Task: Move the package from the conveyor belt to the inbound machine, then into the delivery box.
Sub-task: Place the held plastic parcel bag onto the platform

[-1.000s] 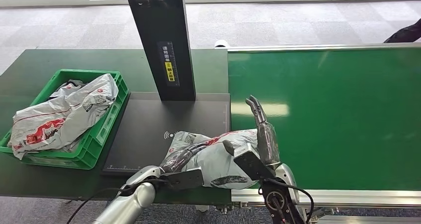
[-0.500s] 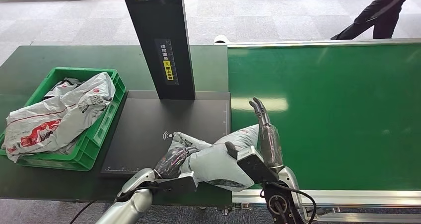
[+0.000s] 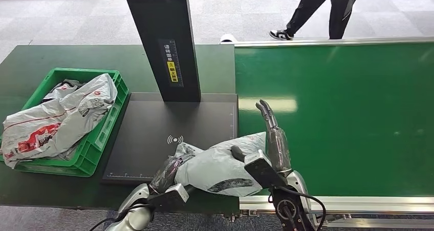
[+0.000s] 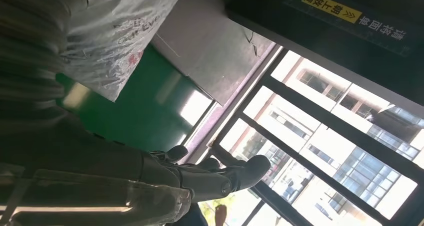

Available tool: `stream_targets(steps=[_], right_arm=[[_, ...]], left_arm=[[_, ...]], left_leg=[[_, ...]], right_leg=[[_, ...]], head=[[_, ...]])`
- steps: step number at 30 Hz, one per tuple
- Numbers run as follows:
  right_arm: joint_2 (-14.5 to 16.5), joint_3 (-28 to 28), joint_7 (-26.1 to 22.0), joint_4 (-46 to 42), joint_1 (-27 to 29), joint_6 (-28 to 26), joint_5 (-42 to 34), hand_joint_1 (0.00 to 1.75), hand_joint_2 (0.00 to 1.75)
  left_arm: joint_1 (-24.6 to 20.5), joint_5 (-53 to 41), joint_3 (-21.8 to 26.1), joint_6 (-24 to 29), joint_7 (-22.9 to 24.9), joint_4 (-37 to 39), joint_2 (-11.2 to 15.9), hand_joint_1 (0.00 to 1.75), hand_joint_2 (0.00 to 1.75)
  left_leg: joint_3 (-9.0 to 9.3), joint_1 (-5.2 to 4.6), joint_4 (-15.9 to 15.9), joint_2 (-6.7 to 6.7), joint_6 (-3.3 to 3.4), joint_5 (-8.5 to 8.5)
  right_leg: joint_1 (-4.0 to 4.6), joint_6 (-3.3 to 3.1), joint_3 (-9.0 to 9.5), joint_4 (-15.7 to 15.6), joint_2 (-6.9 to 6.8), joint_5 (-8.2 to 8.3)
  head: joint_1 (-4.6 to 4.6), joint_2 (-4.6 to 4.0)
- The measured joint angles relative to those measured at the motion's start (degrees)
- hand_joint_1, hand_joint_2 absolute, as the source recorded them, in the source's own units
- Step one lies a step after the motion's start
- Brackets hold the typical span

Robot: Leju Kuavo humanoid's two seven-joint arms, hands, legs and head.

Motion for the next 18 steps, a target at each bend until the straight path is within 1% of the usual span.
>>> stream_targets(steps=[3,6,8,12,14,16,18], right_arm=[[0.0,0.0,-0.3,0.2,-0.3,0.0,-0.2,0.00,1.75],[0.0,0.0,-0.6,0.4,-0.6,0.0,-0.5,0.00,1.75],[0.0,0.0,-0.6,0.6,-0.8,0.0,-0.6,0.00,1.75],[0.0,0.0,-0.8,0.9,-0.9,-0.1,-1.0,0.00,1.75],[0.0,0.0,-0.9,1.2,-1.0,-0.3,-1.2,0.00,1.75],[0.0,0.0,-1.1,1.5,-1.0,-0.6,-1.3,0.00,1.75],[0.1,0.0,-1.3,1.8,-1.0,-0.8,-1.4,0.00,1.75]], left_arm=[[0.8,2.8,1.2,2.8,-2.2,-2.6,-0.3,1.75,0.00],[1.2,4.7,2.3,6.7,-5.1,-4.9,-0.7,1.75,0.00],[1.6,6.4,2.8,9.9,-6.2,-6.5,-0.9,1.75,0.00],[2.3,14.1,2.7,20.4,-7.1,-11.4,-0.8,1.75,0.00],[2.5,18.3,2.1,24.7,-7.2,-14.3,-0.5,1.75,0.00],[2.7,20.9,1.5,27.7,-7.2,-16.9,-0.2,1.75,0.00],[2.8,22.1,1.0,29.4,-7.2,-18.9,0.0,1.75,0.00]], left_leg=[[-0.06,0.00,0.0,0.02,0.00,0.00],[-0.10,0.00,0.0,0.02,0.00,0.00],[-0.11,0.00,0.0,0.04,0.00,0.00],[-0.16,0.00,0.0,0.08,0.00,0.00],[-0.18,0.00,0.0,0.07,0.00,0.00],[-0.20,0.00,0.0,0.07,0.00,0.00],[-0.20,0.00,0.0,0.07,0.00,0.00]], right_leg=[[0.00,0.00,-0.07,0.0,0.01,0.00],[0.00,0.00,-0.11,0.0,0.01,0.00],[0.00,0.00,-0.13,0.0,0.04,0.00],[0.00,0.00,-0.19,0.0,0.12,0.00],[0.00,0.00,-0.19,0.0,0.11,0.00],[0.00,0.00,-0.20,0.0,0.11,0.00],[0.00,0.00,-0.20,0.0,0.12,0.00]], head=[[-0.01,0.00],[-0.01,-0.02],[-0.01,-0.01],[-0.01,0.00],[-0.01,0.01],[-0.01,0.00],[-0.01,-0.01]])
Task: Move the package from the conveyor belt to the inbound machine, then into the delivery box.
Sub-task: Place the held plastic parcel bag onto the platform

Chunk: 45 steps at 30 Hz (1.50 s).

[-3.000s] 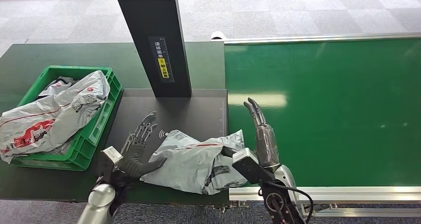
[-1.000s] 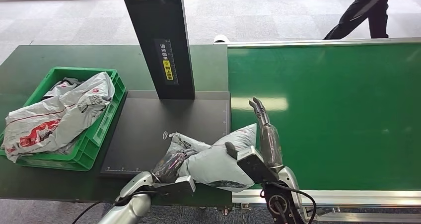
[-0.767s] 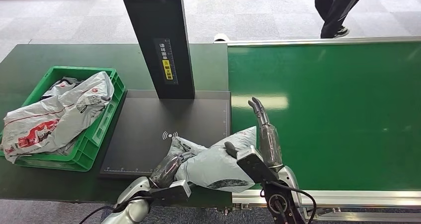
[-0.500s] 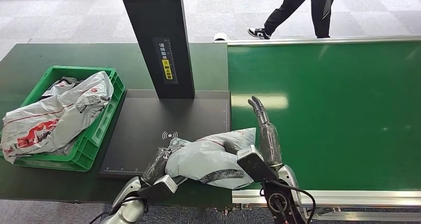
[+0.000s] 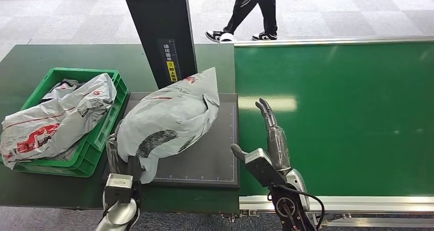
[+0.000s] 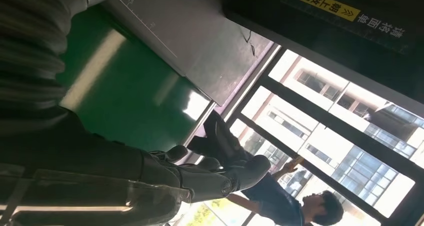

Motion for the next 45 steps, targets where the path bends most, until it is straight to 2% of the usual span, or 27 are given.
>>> stream_targets(steps=[7,11,17,20,24,31,35,40,45], right_arm=[[0.1,0.2,-0.2,0.8,-0.1,-0.2,-0.1,0.00,1.75],[0.1,0.3,-0.3,1.1,-0.2,-0.5,-0.2,0.00,1.75],[0.1,0.7,-0.8,1.9,-0.1,-1.6,-0.5,0.00,1.75],[0.1,1.0,-1.3,2.4,-0.1,-1.9,-0.9,0.00,1.75],[0.1,1.9,-2.2,3.1,-0.1,-2.8,-1.9,0.00,1.75],[-0.2,2.4,-2.3,3.4,0.6,-3.7,-2.5,0.00,1.75],[-0.3,2.5,-1.8,3.4,0.9,-3.8,-2.5,0.00,1.75],[-0.3,2.4,-1.6,3.2,1.5,-3.4,-0.9,0.00,1.75],[-0.1,2.2,-0.7,1.7,2.9,-4.0,-0.4,0.00,1.75]], left_arm=[[0.3,0.8,-1.0,1.0,0.0,-3.4,0.6,1.75,0.00],[0.7,2.6,-0.9,3.9,0.0,-5.6,0.7,1.75,0.00],[2.1,0.6,2.6,5.5,0.0,-12.7,-0.6,1.75,0.00],[2.9,-7.1,6.7,5.6,0.0,-18.2,-2.7,1.75,0.00],[2.4,-22.7,15.7,5.7,-0.1,-27.0,-6.4,1.75,0.00],[-0.1,-34.4,29.6,5.8,-0.1,-35.5,-10.1,1.75,0.00],[-1.2,-41.8,34.3,5.8,-0.1,-37.1,-11.0,1.75,0.00],[-1.7,-45.7,37.9,5.8,-0.1,-36.6,-11.8,1.75,0.00],[-2.2,-51.2,42.5,5.8,0.3,-30.1,-13.6,1.75,0.00]], left_leg=[[0.00,0.00,0.0,0.00,0.00,0.00],[0.00,0.00,0.0,0.01,0.00,0.00],[-0.04,0.00,0.0,0.03,0.00,0.00],[-0.09,0.00,0.0,0.03,0.00,0.00],[-0.10,0.00,0.0,0.04,0.00,0.00],[-0.09,0.01,0.0,0.04,0.00,0.00],[-0.09,0.00,0.0,0.04,0.00,0.00],[-0.09,0.00,0.0,0.05,0.00,0.00],[-0.09,0.01,0.0,0.08,0.00,0.00]], right_leg=[[0.00,0.00,0.00,0.0,0.00,0.00],[0.00,0.00,-0.02,0.0,0.01,0.00],[0.00,0.00,-0.05,0.0,0.03,0.00],[0.00,0.00,-0.08,0.0,0.03,0.00],[0.00,0.00,-0.12,0.0,0.04,0.00],[0.03,0.00,-0.13,0.0,0.04,0.00],[0.02,0.00,-0.13,0.0,0.04,0.00],[0.00,0.00,-0.15,0.0,0.05,0.00],[0.01,0.00,-0.17,0.0,0.10,0.00]], head=[[0.00,0.00],[0.00,-0.01],[0.00,0.01],[0.01,-0.01],[0.00,0.01],[0.00,0.01],[0.01,-0.01],[0.01,0.00],[0.00,0.01]])
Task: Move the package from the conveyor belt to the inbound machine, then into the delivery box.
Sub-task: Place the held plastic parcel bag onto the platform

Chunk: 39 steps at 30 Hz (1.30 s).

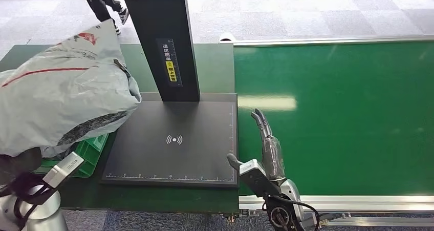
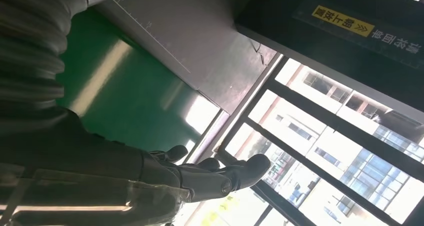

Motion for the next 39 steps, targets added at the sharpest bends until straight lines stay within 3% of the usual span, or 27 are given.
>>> stream_targets(steps=[3,8,13,15,21,24,25,28,29,35,39], right_arm=[[-0.3,-0.2,0.7,-0.7,0.2,0.1,0.1,0.00,1.75],[-0.5,-0.7,0.8,-1.6,0.3,1.0,0.7,0.00,1.75],[-0.5,-1.3,1.0,-2.4,0.3,1.7,1.2,0.00,1.75],[-0.5,-1.5,1.2,-2.7,0.3,1.9,1.3,0.00,1.75],[-0.5,-1.7,1.2,-3.0,0.3,2.5,1.6,0.00,1.75],[-0.5,-1.7,1.2,-2.9,0.3,2.6,1.7,0.00,1.75],[-0.5,-1.7,1.1,-2.9,0.3,2.6,1.6,0.00,1.75],[-0.6,-1.7,0.6,-2.8,0.2,2.5,1.3,0.00,1.75],[-0.6,-1.7,0.5,-2.8,0.2,2.5,1.2,0.00,1.75],[-0.8,-1.8,-0.2,-2.4,-0.6,2.7,0.9,0.00,1.75],[-0.8,-1.8,-0.4,-2.1,-1.3,2.9,0.9,0.00,1.75]], left_arm=[[-0.2,-7.4,2.9,0.0,1.9,4.9,-0.9,1.75,0.00],[0.3,-15.4,3.8,0.0,11.9,10.1,-0.5,1.75,0.00],[0.3,-22.3,-0.7,0.0,28.3,17.8,2.2,1.75,0.00],[0.3,-22.2,-2.9,0.0,31.8,20.7,3.7,1.75,0.00],[0.4,-18.9,-6.1,0.0,33.2,23.4,6.9,1.75,0.00],[0.4,-11.9,-5.5,-0.2,24.7,22.4,7.1,1.75,0.00],[0.4,-6.5,-5.3,-0.9,20.1,22.3,7.1,1.54,0.00],[0.7,12.3,-6.8,-3.6,11.9,23.5,7.4,0.23,0.00],[0.9,16.1,-7.9,-4.3,11.4,23.8,7.7,0.00,0.00],[2.7,17.5,-17.8,-13.4,7.6,24.2,11.0,0.00,0.00],[3.2,16.6,-22.1,-15.8,7.5,24.2,12.3,0.00,1.75]], left_leg=[[0.01,0.00,0.0,0.02,0.00,0.00],[0.25,0.00,0.0,-0.01,0.00,0.00],[0.31,0.00,0.1,0.02,0.00,0.00],[0.31,0.00,0.1,0.01,0.00,0.01],[0.30,0.00,0.1,0.02,0.00,0.01],[0.28,0.00,0.1,0.00,0.00,0.01],[0.28,-0.01,0.1,0.00,0.00,0.00],[0.28,-0.01,0.1,0.01,0.00,0.00],[0.28,0.00,0.1,0.01,0.00,0.00],[0.28,0.00,0.1,0.01,0.01,0.00],[0.28,0.00,0.1,0.00,0.01,0.00]], right_leg=[[0.00,0.00,0.00,0.0,0.02,0.00],[0.00,0.01,-0.03,0.0,0.02,0.01],[0.00,0.01,-0.03,0.0,0.04,0.02],[0.00,0.01,-0.02,0.0,0.04,0.02],[0.01,0.01,-0.01,0.0,0.04,0.02],[0.00,0.01,-0.02,0.0,0.03,0.02],[0.00,0.01,-0.03,0.0,0.03,0.02],[0.00,0.01,-0.03,0.0,0.04,0.02],[0.00,0.01,-0.03,0.0,0.04,0.02],[0.00,0.01,0.00,0.0,0.03,0.02],[0.00,0.01,-0.02,0.0,0.03,0.02]], head=[[0.02,-0.01],[0.01,-0.01],[0.01,-0.02],[0.01,-0.01],[0.02,-0.02],[0.00,-0.02],[0.01,-0.01],[0.02,0.00],[0.01,0.00],[0.01,-0.01],[0.01,0.00]])
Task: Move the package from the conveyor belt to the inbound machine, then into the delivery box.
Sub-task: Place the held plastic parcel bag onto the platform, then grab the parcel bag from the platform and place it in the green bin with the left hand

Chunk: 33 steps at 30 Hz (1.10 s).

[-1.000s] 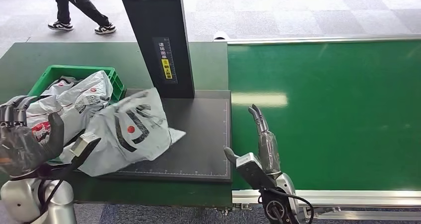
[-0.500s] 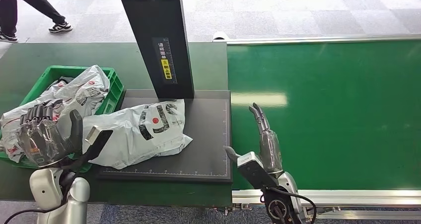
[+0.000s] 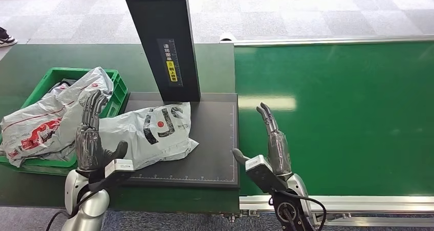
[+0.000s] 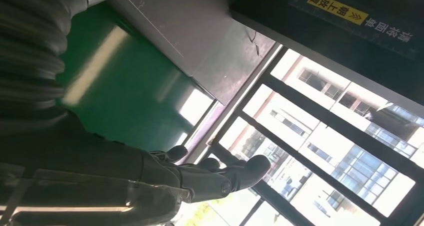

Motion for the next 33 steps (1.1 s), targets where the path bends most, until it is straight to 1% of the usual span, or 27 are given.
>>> stream_targets(steps=[2,4,6,8,10,11,16,19,25,29,33], right_arm=[[0.0,0.0,-0.2,0.2,-0.3,0.3,0.0,0.00,1.75],[0.0,0.0,-0.4,0.4,-0.6,0.7,0.1,0.00,1.75],[0.0,-0.1,-0.5,0.5,-0.7,0.9,0.3,0.00,1.75],[-0.1,-0.2,-0.4,0.5,-0.7,1.1,0.6,0.00,1.75],[-0.1,-0.2,-0.3,0.4,-0.5,1.3,1.1,0.00,1.75],[0.0,-0.3,-0.2,0.4,-0.4,1.4,1.4,0.00,1.75],[0.2,-0.4,0.5,0.2,0.0,2.2,2.4,0.00,1.75],[0.5,-0.5,0.7,0.2,0.0,2.5,2.8,0.00,1.75],[0.7,-0.5,0.8,0.2,0.0,2.6,2.8,0.00,1.75],[0.7,-0.5,0.8,0.2,0.1,2.7,2.9,0.00,1.75],[1.0,-0.6,1.1,-0.3,0.6,2.8,3.3,0.00,1.75]], left_arm=[[0.2,-2.8,-1.9,-5.7,1.5,0.1,1.1,0.00,1.75],[0.7,-6.7,-4.6,-12.9,4.6,0.7,2.2,0.00,1.75],[1.2,-10.0,-6.9,-17.1,8.7,2.0,2.9,0.00,0.87],[1.1,-13.9,-8.1,-18.6,14.6,4.0,3.4,0.00,0.00],[0.9,-18.8,-8.7,-19.2,21.7,6.3,4.0,0.00,0.00],[0.8,-20.6,-8.8,-19.3,24.4,7.3,4.2,0.00,0.00],[0.1,-25.8,-8.6,-20.9,33.2,11.1,4.7,0.00,0.00],[-0.3,-27.2,-8.1,-21.7,35.3,12.8,4.7,0.00,0.00],[-0.9,-27.5,-7.9,-21.9,35.7,14.2,4.8,0.00,0.00],[-1.1,-27.8,-7.6,-21.9,36.2,14.6,4.8,0.00,1.75],[-1.2,-27.7,-6.3,-20.7,36.6,14.9,4.5,0.00,1.75]], left_leg=[[0.00,0.00,0.0,-0.01,0.00,0.00],[-0.01,0.00,0.0,0.01,0.00,0.00],[-0.01,0.00,0.0,0.03,0.00,0.00],[0.00,0.00,0.0,0.03,0.00,0.00],[0.00,0.00,0.0,0.03,0.00,0.00],[0.00,0.00,0.0,0.03,0.00,0.00],[-0.01,0.01,0.0,0.04,0.00,0.00],[0.00,0.01,0.0,0.05,0.00,0.00],[0.03,0.01,0.0,0.04,0.00,0.00],[0.08,0.01,0.0,0.05,0.00,0.00],[0.10,0.01,0.0,0.06,0.00,0.00]], right_leg=[[0.00,0.00,-0.01,0.0,0.00,0.00],[0.00,0.00,-0.01,0.0,0.00,0.00],[0.00,0.00,-0.02,0.0,0.02,0.00],[0.00,0.00,-0.03,0.0,0.02,0.00],[0.00,0.00,-0.03,0.0,0.03,0.00],[0.01,0.00,-0.03,0.0,0.02,0.00],[0.01,0.00,-0.02,0.0,0.04,0.00],[0.01,0.00,-0.01,0.0,0.05,0.00],[0.01,0.00,0.03,0.0,0.04,0.00],[0.01,0.00,0.07,0.0,0.05,0.00],[0.02,0.00,0.07,0.0,0.06,0.00]], head=[[-0.01,0.00],[-0.02,0.00],[-0.01,-0.01],[0.01,-0.01],[-0.01,-0.01],[-0.01,-0.01],[-0.01,-0.01],[-0.01,0.00],[-0.01,-0.01],[0.00,-0.01],[-0.01,-0.01]])
